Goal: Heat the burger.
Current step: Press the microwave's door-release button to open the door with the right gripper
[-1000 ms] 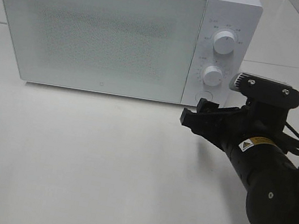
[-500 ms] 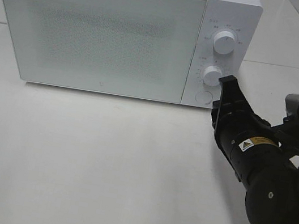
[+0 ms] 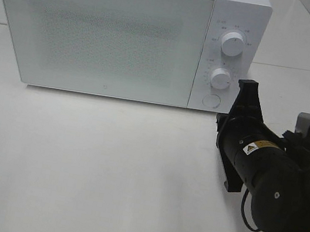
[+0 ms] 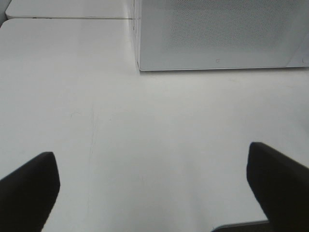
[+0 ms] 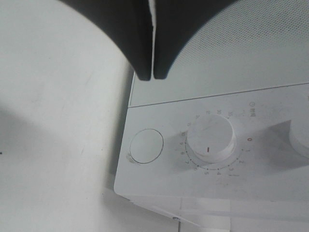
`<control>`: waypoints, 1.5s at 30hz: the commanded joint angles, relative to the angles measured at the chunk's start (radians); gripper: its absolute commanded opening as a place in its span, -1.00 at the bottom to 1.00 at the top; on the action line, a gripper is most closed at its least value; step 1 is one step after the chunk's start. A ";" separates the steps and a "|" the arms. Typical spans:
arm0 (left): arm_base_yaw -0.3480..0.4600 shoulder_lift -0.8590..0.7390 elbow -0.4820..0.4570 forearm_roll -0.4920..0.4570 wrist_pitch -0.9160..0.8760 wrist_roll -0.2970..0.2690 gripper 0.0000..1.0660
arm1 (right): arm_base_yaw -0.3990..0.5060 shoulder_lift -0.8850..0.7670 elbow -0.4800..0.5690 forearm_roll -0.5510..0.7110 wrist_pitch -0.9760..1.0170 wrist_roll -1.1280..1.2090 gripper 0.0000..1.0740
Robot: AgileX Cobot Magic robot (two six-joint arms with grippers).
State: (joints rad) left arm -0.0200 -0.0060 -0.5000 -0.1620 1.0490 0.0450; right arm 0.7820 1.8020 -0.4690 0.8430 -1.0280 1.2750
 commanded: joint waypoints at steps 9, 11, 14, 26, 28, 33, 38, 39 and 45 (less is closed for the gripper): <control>0.002 -0.023 0.002 0.003 -0.015 -0.004 0.83 | 0.001 0.115 -0.084 -0.001 -0.025 0.042 -1.00; 0.002 -0.023 0.002 0.003 -0.015 -0.004 0.83 | -0.007 0.124 -0.091 -0.002 -0.031 0.042 -1.00; 0.002 -0.023 0.002 0.003 -0.015 -0.003 0.83 | -0.049 0.153 -0.127 -0.035 -0.018 0.042 -1.00; 0.002 -0.023 0.002 0.003 -0.015 -0.003 0.83 | -0.154 0.226 -0.234 -0.147 0.043 0.065 -1.00; 0.002 -0.023 0.002 0.003 -0.015 -0.002 0.83 | -0.175 0.248 -0.256 -0.168 0.049 0.071 -1.00; 0.002 -0.023 0.002 0.003 -0.015 -0.002 0.83 | -0.202 0.271 -0.283 -0.190 0.053 0.086 -1.00; 0.002 -0.023 0.002 0.003 -0.015 -0.002 0.83 | -0.211 0.287 -0.318 -0.187 0.070 0.082 -1.00; 0.002 -0.023 0.002 0.003 -0.015 -0.002 0.83 | -0.212 0.293 -0.327 -0.191 0.074 0.082 -1.00; 0.002 -0.023 0.002 0.003 -0.015 -0.002 0.83 | -0.220 0.313 -0.349 -0.183 0.079 0.082 -1.00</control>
State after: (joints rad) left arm -0.0200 -0.0060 -0.5000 -0.1620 1.0490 0.0450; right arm 0.5690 2.1170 -0.8090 0.6630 -0.9500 1.3530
